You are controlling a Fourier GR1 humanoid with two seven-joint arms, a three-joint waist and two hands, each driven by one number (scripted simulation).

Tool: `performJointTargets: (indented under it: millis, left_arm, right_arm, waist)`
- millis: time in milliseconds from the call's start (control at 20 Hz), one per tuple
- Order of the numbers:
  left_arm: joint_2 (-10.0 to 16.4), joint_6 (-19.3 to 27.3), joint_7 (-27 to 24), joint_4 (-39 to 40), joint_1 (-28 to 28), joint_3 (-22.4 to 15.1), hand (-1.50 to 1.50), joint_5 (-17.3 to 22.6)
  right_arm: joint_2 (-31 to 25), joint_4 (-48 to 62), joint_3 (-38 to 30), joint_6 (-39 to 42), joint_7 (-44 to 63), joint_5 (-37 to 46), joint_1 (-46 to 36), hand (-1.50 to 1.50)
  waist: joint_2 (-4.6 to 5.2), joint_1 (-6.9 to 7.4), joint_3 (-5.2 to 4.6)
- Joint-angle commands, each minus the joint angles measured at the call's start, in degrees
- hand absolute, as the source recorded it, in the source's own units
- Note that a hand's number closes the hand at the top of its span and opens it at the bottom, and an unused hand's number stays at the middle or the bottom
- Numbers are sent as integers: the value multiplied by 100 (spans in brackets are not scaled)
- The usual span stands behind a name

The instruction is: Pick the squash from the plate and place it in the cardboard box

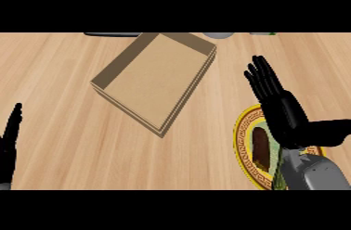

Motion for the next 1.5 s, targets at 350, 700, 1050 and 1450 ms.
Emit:
performJointTargets:
  millis: [350,700,1050,1450]
  left_arm:
    - [39,-196,536,-166,-192,-8,0,35]
    - [-61,-438,1047,0,-595,31,0,126]
    - [-201,-485,1137,28,-798,-77,0,-145]
    - [-164,-700,1174,31,-918,97,0,-45]
  right_arm:
    - [-2993,259,388,1048,392,2345,994,-150]
    - [-2487,867,-754,928,-2537,1154,3054,-150]
    - [-3334,1399,-964,1035,-2812,2367,2592,-150]
    - [-4339,716,-294,2495,-876,2967,1769,-150]
  waist:
    - [213,-245,-127]
    - [180,-378,53]
    - [197,-186,44]
    - [197,-87,34]
